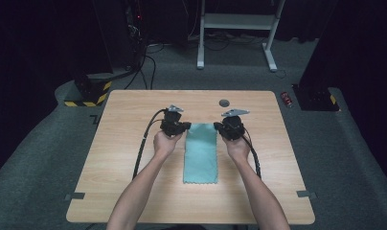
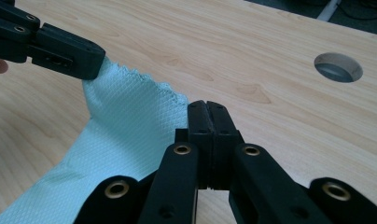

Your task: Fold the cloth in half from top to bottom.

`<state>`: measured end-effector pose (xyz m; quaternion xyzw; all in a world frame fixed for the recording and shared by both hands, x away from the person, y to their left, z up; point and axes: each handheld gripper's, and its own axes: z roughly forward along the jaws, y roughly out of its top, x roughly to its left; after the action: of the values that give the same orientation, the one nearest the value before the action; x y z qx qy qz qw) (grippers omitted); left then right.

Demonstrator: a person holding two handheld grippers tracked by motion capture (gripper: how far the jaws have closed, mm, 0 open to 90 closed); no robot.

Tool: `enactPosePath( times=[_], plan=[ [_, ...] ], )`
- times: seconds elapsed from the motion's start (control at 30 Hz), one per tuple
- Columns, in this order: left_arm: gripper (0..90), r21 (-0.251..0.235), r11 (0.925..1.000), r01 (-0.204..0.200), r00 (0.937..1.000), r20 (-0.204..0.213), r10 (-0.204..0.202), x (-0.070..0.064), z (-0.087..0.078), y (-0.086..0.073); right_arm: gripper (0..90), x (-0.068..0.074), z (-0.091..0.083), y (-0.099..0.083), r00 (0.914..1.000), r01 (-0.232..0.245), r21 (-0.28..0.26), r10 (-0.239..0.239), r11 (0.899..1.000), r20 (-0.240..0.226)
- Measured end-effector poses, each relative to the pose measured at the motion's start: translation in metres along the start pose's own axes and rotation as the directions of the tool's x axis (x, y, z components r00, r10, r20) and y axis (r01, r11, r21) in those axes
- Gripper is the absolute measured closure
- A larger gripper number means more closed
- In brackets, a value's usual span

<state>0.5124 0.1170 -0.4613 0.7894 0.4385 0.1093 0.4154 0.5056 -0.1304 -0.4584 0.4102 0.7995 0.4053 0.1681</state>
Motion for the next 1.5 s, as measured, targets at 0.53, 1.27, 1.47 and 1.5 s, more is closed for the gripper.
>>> enactPosePath(
  times=[0.53, 1.27, 1.47, 1.5],
  plan=[
    [89.4, 0.033, 0.999, -0.028, 0.9996, 0.009, 0.028, -0.009, -0.001, -0.02, 90.0, 0.011, -0.002, -0.022, 0.9987, 0.023, 0.034, -0.021, 0.999, -0.047],
    [89.4, 0.038, 0.9964, -0.076, 0.997, 0.02, 0.075, -0.022, -0.011, -0.04, 90.0, 0.021, -0.011, -0.044, 0.9957, 0.063, 0.057, -0.059, 0.996, -0.071],
    [89.4, 0.039, 0.9963, -0.077, 0.9966, 0.033, 0.076, -0.026, -0.013, -0.045, 90.0, 0.022, -0.015, -0.047, 0.9957, 0.06, 0.048, -0.057, 0.997, -0.073],
    [89.4, 0.039, 0.9954, -0.087, 0.9958, 0.032, 0.086, -0.026, -0.014, -0.046, 90.0, 0.023, -0.016, -0.048, 0.9956, 0.062, 0.046, -0.058, 0.997, -0.073]
  ],
)
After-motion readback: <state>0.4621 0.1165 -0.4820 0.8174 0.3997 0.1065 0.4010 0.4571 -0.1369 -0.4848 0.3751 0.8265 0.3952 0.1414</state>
